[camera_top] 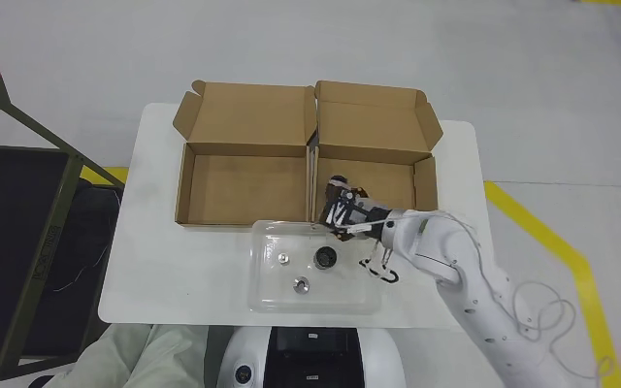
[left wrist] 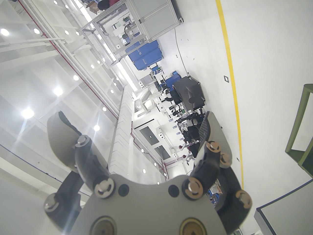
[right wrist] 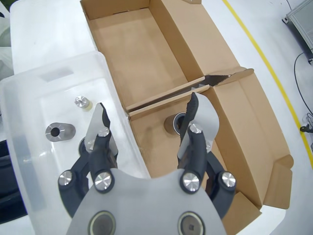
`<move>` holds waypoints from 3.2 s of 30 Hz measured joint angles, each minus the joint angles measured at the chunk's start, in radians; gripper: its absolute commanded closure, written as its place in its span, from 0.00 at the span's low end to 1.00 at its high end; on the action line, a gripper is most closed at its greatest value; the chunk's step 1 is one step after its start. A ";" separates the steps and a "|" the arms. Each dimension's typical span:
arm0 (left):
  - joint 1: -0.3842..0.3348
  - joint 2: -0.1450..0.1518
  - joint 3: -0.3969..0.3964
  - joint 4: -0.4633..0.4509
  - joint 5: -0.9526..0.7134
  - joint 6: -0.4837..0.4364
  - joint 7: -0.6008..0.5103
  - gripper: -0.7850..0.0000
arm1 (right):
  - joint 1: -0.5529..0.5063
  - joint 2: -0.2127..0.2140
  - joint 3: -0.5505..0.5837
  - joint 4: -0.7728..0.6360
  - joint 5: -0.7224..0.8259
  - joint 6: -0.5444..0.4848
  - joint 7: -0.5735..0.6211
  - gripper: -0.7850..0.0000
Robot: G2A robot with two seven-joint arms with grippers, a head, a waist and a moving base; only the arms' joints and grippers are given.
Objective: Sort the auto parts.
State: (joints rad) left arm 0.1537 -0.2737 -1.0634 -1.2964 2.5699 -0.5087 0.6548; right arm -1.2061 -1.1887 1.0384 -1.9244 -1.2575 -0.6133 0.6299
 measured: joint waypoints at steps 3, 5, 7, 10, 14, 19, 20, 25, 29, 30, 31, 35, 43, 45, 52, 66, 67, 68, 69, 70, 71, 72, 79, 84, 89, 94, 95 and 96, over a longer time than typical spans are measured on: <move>0.000 0.000 0.000 0.000 0.000 0.000 0.000 0.00 | -0.044 0.010 0.012 -0.038 0.004 -0.051 -0.025 0.16; 0.000 0.000 0.000 0.000 0.000 0.000 0.000 0.00 | -0.072 0.016 0.017 -0.064 -0.006 -0.079 -0.035 0.16; 0.000 0.000 0.000 0.000 0.000 0.000 0.000 0.00 | -0.095 0.021 0.020 -0.084 -0.018 -0.097 -0.040 0.15; 0.000 0.000 0.000 0.000 0.000 0.000 0.000 0.00 | -0.123 0.028 0.025 -0.101 -0.034 -0.116 -0.044 0.14; 0.000 0.000 0.000 0.000 0.000 0.000 0.000 0.00 | -0.137 0.036 0.013 -0.104 -0.059 -0.182 -0.043 0.11; 0.000 0.000 0.000 0.000 0.000 0.000 0.000 0.00 | -0.138 0.041 -0.021 -0.084 -0.095 -0.243 -0.033 0.05; 0.000 0.000 0.000 0.000 0.000 0.000 0.000 0.00 | -0.136 0.042 -0.028 -0.079 -0.098 -0.253 -0.027 0.05; 0.000 0.000 0.000 0.000 0.000 0.000 0.000 0.00 | -0.108 0.042 -0.063 -0.035 -0.100 -0.272 0.005 0.07; 0.000 0.000 0.000 0.000 0.000 0.000 0.000 0.00 | -0.080 0.039 -0.089 0.012 -0.093 -0.269 0.029 0.06; 0.000 0.000 0.000 0.000 0.000 0.000 0.000 0.00 | -0.074 0.038 -0.095 0.025 -0.090 -0.274 0.031 0.05; 0.000 0.000 0.000 0.000 0.000 0.000 0.000 0.00 | -0.064 0.038 -0.103 0.044 -0.086 -0.280 0.034 0.06; 0.000 0.000 0.000 0.000 0.000 0.000 0.000 0.00 | -0.035 0.034 -0.121 0.106 -0.077 -0.272 0.032 0.07; 0.000 0.000 0.000 0.000 0.000 0.000 0.000 0.00 | 0.012 0.028 -0.154 0.186 -0.086 -0.255 0.005 0.10; 0.000 0.000 0.000 0.000 0.000 0.000 0.000 0.00 | 0.022 0.026 -0.161 0.205 -0.088 -0.247 -0.003 0.12; 0.000 0.000 0.000 0.000 0.000 0.000 0.000 0.00 | 0.058 0.017 -0.198 0.270 -0.099 -0.226 -0.030 0.13; 0.000 0.000 0.000 0.000 0.000 0.000 0.000 0.00 | 0.069 0.019 -0.202 0.303 -0.084 -0.212 -0.029 0.64; 0.000 0.000 0.000 0.000 0.000 0.000 0.000 0.00 | 0.070 0.019 -0.203 0.303 -0.081 -0.214 -0.029 0.71; 0.000 0.000 0.000 0.000 0.000 0.000 0.000 0.00 | 0.070 0.020 -0.203 0.303 -0.079 -0.214 -0.030 0.80; 0.000 0.000 0.000 0.000 0.000 0.000 0.000 0.00 | 0.070 0.020 -0.203 0.303 -0.077 -0.214 -0.031 0.93; 0.000 0.000 0.000 0.000 0.000 0.000 0.000 0.00 | 0.070 0.020 -0.203 0.304 -0.074 -0.215 -0.033 1.00; 0.000 0.000 0.000 0.000 0.000 0.000 0.000 0.00 | 0.070 0.020 -0.203 0.304 -0.071 -0.215 -0.035 1.00; 0.000 0.000 0.000 0.000 0.000 0.000 0.000 0.00 | 0.069 0.021 -0.203 0.304 -0.068 -0.215 -0.037 1.00; 0.000 0.000 0.000 0.000 0.000 0.000 0.000 0.00 | 0.061 0.028 -0.180 0.274 -0.020 -0.241 -0.094 1.00; 0.000 0.000 0.000 0.000 0.000 0.000 0.000 0.00 | 0.043 0.038 -0.144 0.235 0.006 -0.248 -0.132 1.00; 0.000 0.000 0.000 0.000 0.000 0.000 0.000 0.00 | 0.025 0.048 -0.115 0.152 0.011 -0.249 -0.160 1.00; 0.000 0.000 0.000 0.000 0.000 0.000 0.000 0.00 | 0.028 0.048 -0.116 0.073 0.007 -0.231 -0.191 1.00; 0.000 0.000 0.000 0.000 0.000 0.000 0.000 0.00 | 0.032 0.047 -0.117 0.066 0.011 -0.228 -0.204 1.00; 0.000 0.000 0.000 0.000 0.000 0.000 0.000 0.00 | 0.037 0.046 -0.118 0.062 0.017 -0.227 -0.222 1.00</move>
State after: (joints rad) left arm 0.1537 -0.2737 -1.0634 -1.2964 2.5699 -0.5087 0.6548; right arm -1.1694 -1.1428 0.9207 -1.8627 -1.2403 -0.8405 0.4080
